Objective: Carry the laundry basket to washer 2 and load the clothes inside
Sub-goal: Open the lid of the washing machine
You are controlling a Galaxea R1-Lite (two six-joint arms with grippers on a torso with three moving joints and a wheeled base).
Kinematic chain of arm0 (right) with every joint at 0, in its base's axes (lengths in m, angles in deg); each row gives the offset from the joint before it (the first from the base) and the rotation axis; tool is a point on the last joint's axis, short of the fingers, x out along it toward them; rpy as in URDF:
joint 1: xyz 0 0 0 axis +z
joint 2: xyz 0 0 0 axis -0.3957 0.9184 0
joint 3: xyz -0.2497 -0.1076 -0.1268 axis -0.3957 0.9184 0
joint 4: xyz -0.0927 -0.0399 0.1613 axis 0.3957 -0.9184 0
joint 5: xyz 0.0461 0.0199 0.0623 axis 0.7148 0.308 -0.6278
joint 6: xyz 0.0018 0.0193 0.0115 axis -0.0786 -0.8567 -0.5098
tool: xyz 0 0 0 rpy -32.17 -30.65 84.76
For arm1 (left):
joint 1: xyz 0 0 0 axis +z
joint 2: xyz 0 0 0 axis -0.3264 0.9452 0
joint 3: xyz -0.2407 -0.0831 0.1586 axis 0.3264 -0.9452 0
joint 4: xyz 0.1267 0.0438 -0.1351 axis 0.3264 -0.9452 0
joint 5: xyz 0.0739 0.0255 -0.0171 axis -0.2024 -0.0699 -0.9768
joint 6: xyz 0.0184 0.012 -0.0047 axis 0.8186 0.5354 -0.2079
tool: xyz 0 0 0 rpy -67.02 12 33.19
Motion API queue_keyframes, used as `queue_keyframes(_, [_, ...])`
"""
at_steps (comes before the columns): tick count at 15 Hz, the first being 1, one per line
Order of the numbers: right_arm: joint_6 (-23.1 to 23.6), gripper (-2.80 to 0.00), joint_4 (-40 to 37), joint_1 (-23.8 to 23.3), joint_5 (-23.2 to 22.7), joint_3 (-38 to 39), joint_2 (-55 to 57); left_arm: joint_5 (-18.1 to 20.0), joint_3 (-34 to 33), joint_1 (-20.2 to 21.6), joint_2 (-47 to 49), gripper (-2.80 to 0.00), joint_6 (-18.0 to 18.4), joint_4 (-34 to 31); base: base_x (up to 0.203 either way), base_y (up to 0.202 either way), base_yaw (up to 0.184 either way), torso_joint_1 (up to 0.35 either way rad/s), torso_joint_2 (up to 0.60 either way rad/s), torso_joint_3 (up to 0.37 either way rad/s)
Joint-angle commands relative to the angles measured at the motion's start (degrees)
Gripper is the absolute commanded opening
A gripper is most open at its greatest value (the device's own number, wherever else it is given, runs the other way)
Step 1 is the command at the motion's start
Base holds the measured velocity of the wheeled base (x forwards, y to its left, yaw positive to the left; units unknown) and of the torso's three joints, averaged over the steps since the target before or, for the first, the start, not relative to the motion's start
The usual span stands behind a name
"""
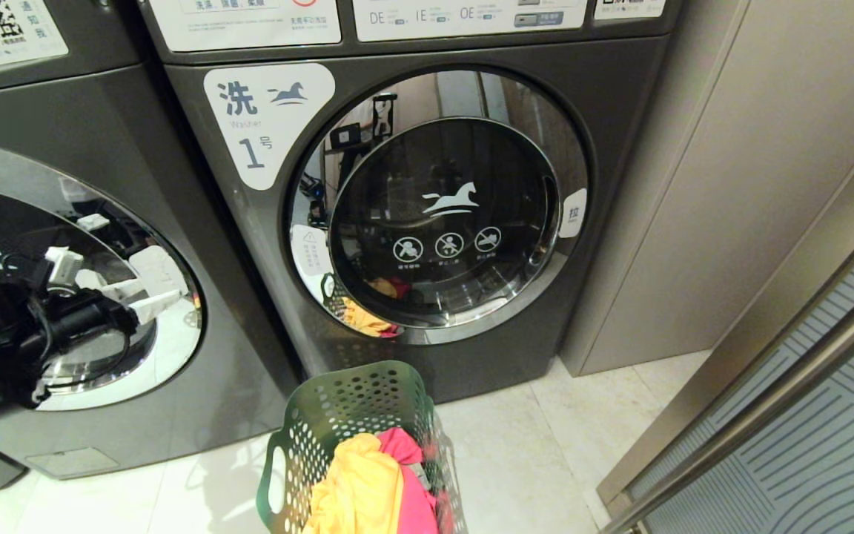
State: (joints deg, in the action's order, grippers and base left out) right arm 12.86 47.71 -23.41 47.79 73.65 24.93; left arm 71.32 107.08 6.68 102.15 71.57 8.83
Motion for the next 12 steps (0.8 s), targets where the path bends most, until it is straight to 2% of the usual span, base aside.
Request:
queue_keyframes(1, [0.0,-2.8,0.0,0.0,0.0,0.0,0.0,0.1,2.0,-0.3,0.8,0.0,-1.2,0.4,0.0,0.0,0.0,0.0,0.0,0.0])
queue_keyframes(6, [0.1,-2.8,0.0,0.0,0.0,0.0,0.0,0.5,2.6,-1.6,1.6,0.0,-1.4,0.8,0.0,0.0,0.0,0.0,0.0,0.0])
queue_keyframes(7, [0.0,-2.8,0.0,0.0,0.0,0.0,0.0,2.1,2.4,-1.6,1.6,0.0,-1.3,0.8,0.0,0.0,0.0,0.0,0.0,0.0])
queue_keyframes(9, [0.1,-2.8,0.0,0.0,0.0,0.0,0.0,7.8,2.2,-1.7,1.9,0.0,-0.9,0.9,0.0,0.0,0.0,0.0,0.0,0.0])
queue_keyframes(11, [0.0,-2.8,0.0,0.0,0.0,0.0,0.0,9.8,2.0,-2.0,1.9,0.0,-1.3,0.8,0.0,0.0,0.0,0.0,0.0,0.0])
queue_keyframes(12, [0.0,-2.8,0.0,0.0,0.0,0.0,0.0,12.1,1.7,-2.0,1.9,0.0,-1.4,0.8,0.0,0.0,0.0,0.0,0.0,0.0])
